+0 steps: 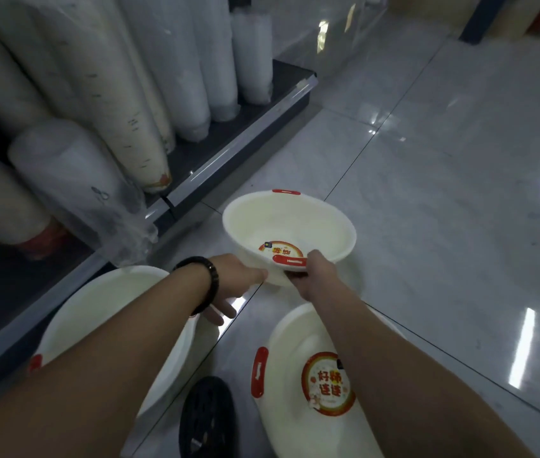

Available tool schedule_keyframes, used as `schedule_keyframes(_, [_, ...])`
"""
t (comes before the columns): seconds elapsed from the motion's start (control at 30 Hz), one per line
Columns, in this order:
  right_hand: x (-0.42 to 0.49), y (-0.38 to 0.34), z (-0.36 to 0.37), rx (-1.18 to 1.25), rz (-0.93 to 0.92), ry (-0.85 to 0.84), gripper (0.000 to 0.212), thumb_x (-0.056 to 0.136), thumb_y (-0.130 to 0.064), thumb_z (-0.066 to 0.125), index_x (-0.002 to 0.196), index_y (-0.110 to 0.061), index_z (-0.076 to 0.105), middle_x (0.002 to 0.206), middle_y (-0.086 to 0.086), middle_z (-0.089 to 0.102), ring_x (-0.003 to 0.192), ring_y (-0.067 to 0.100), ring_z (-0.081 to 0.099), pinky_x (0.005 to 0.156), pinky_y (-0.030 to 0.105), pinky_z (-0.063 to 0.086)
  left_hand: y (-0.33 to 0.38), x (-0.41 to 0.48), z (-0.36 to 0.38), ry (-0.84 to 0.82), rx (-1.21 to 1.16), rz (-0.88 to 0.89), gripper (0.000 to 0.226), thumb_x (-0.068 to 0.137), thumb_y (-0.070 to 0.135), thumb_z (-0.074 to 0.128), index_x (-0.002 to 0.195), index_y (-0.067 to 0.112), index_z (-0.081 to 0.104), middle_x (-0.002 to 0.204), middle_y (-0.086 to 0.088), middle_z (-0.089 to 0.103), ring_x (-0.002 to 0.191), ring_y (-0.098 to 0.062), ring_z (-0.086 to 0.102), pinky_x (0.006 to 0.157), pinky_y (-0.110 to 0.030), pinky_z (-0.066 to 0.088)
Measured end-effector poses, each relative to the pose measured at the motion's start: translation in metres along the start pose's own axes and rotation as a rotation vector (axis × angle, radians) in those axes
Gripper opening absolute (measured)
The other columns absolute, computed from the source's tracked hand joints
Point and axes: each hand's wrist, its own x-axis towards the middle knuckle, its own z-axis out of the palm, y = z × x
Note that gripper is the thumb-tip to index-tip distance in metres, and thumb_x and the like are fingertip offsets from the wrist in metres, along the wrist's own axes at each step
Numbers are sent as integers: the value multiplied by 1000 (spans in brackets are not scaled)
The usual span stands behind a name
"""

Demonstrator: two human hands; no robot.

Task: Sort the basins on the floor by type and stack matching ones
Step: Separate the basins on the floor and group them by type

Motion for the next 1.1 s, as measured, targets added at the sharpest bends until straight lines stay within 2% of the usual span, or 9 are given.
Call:
schedule_keyframes(0.17, [-105, 17, -17, 58, -101, -63, 30, 100, -12, 64, 129, -5, 65, 107, 17, 77, 91, 32, 78, 75, 47, 68, 3, -14, 8, 76, -481, -49, 81, 89, 63, 66, 149, 16, 41, 141, -22, 56, 101, -41, 69, 87, -55, 60])
schedule_keyframes(0.27, [-159, 16, -40, 17, -183, -103, 27, 93, -9, 73, 120, -7, 65, 107, 15, 78, 93, 31, 79, 75, 43, 68, 6, -27, 28, 254, -803, -11, 73, 81, 39, 83, 139, 14, 47, 122, -22, 66, 93, -41, 72, 63, -56, 63])
schedule_keyframes(0.37, [-198, 5, -74, -105, -233, -162, 34, 90, -13, 78, 120, -10, 60, 110, 18, 76, 94, 33, 79, 69, 40, 67, 13, -44, 48, 413, -958, 99, 69, 81, 1, 72, 140, 24, 45, 120, -17, 66, 92, -36, 71, 48, -53, 60])
schedule_keyframes(0.5, [-224, -36, -145, -275, -313, -108, 42, 90, -33, 78, 122, -12, 61, 112, 16, 71, 101, 34, 74, 84, 48, 66, 13, -73, 48, 393, -800, 196, 67, 84, -4, 70, 141, 18, 41, 119, -19, 65, 86, -33, 71, 63, -54, 64])
schedule_keyframes(0.6, [-235, -75, -200, -231, -507, 60, 46, 87, -32, 81, 123, -12, 61, 118, 12, 71, 102, 32, 72, 87, 51, 65, 2, -88, 35, 476, -480, 268, 59, 83, 5, 72, 133, 16, 42, 112, -12, 62, 86, -29, 67, 66, -44, 63])
schedule_keyframes(0.7, [-243, -98, -243, -338, -636, 148, 62, 88, -30, 80, 142, -12, 56, 125, 9, 69, 100, 26, 70, 86, 48, 64, -11, -103, 35, 465, -176, 353, 50, 81, 15, 77, 121, 23, 49, 112, -7, 64, 97, -30, 66, 81, -50, 61])
schedule_keyframes(0.8, [-240, -93, -275, -496, -692, 155, 43, 93, -27, 78, 132, -16, 66, 110, 7, 72, 88, 21, 70, 77, 37, 58, -16, -112, 52, 460, -1, 410, 40, 86, 20, 78, 118, 23, 56, 116, -6, 67, 101, -28, 65, 91, -47, 56])
schedule_keyframes(0.97, [-209, -61, -308, -679, -770, 309, 31, 98, -39, 69, 116, -13, 72, 100, 7, 71, 96, 33, 69, 81, 41, 54, -36, -99, 94, 489, -333, 366, 50, 79, 29, 86, 120, 25, 57, 121, -2, 61, 102, -25, 60, 81, -37, 51])
schedule_keyframes(1.1, [-193, -49, -316, -769, -743, 297, 34, 99, -38, 71, 124, -15, 73, 110, 7, 74, 102, 31, 69, 95, 49, 59, -84, -75, 139, 377, -476, 248, 69, 85, 0, 74, 138, 38, 51, 122, -3, 56, 96, -29, 63, 65, -40, 60])
